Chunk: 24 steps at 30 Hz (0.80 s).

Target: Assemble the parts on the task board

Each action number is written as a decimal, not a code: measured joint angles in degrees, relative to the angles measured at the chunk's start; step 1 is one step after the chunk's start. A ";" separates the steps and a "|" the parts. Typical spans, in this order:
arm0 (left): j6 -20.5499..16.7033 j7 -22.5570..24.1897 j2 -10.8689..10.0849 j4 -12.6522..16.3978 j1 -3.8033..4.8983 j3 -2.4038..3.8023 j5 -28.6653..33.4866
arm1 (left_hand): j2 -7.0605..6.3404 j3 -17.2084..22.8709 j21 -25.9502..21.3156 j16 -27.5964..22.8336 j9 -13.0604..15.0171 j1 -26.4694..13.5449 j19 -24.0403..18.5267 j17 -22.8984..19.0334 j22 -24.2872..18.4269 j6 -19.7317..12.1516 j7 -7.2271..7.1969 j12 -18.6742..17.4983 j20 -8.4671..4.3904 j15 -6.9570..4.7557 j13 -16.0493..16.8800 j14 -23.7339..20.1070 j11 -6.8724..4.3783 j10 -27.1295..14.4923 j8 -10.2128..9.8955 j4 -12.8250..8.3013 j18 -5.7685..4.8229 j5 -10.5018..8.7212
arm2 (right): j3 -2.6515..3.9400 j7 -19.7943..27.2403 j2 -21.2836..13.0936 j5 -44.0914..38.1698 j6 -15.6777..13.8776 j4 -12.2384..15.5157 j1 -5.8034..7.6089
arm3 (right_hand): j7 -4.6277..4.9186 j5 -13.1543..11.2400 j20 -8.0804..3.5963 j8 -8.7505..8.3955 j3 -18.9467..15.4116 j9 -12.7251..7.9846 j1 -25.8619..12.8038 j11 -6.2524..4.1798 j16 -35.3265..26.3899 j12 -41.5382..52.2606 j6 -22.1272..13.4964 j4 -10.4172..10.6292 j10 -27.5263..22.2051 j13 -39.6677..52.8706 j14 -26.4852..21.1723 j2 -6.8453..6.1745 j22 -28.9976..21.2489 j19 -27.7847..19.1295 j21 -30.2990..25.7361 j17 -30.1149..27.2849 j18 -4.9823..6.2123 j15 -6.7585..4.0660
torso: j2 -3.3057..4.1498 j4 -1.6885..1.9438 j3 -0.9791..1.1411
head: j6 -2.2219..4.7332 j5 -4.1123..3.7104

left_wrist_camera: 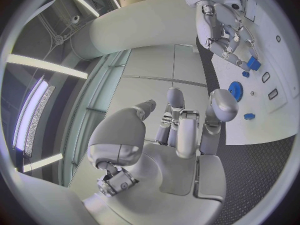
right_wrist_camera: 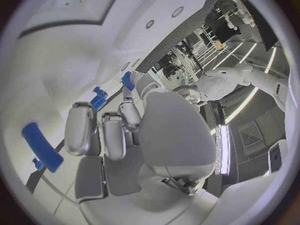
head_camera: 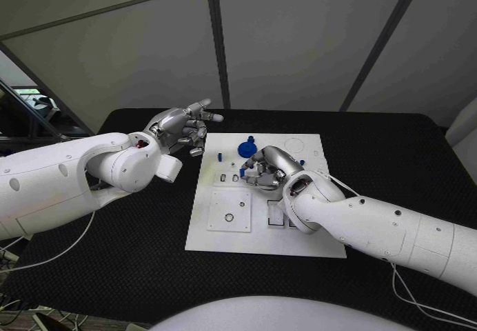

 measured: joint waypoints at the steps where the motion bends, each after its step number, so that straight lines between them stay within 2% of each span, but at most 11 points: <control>1: 0.00 0.00 0.00 0.00 0.00 0.00 0.00 | 0.00 0.00 0.00 0.00 0.00 0.00 0.00 0.00 0.00 0.00 0.00 0.00 0.00 0.00 0.00 0.00 0.00 0.00 0.00 0.00 0.00 0.00 | 0.00 -0.08 0.03 -0.10 0.10 -0.06 0.00 | 0.00 0.00 0.00 0.00 0.00 0.00 0.00 0.00 0.00 0.00 0.00 0.00 0.00 0.00 0.00 0.00 0.00 0.00 0.00 0.00 0.00 0.00 | 0.00 0.00 0.00 | 0.00 0.03; 24: 0.18 -0.04 0.33 -0.03 0.02 0.00 -0.11 | 0.00 0.17 0.00 0.00 0.06 0.00 0.00 0.00 0.01 0.00 0.00 0.00 0.00 0.00 0.01 0.00 0.01 0.01 0.00 -0.17 0.00 0.00 | -0.01 -2.58 0.58 -3.17 1.98 -0.91 0.01 | 0.00 0.05 0.00 0.00 -0.03 0.00 -0.17 0.00 0.00 0.00 0.00 -0.02 0.00 0.01 0.00 -0.18 -0.06 0.00 0.00 -0.01 0.00 0.00 | -0.01 0.00 0.01 | -0.33 0.20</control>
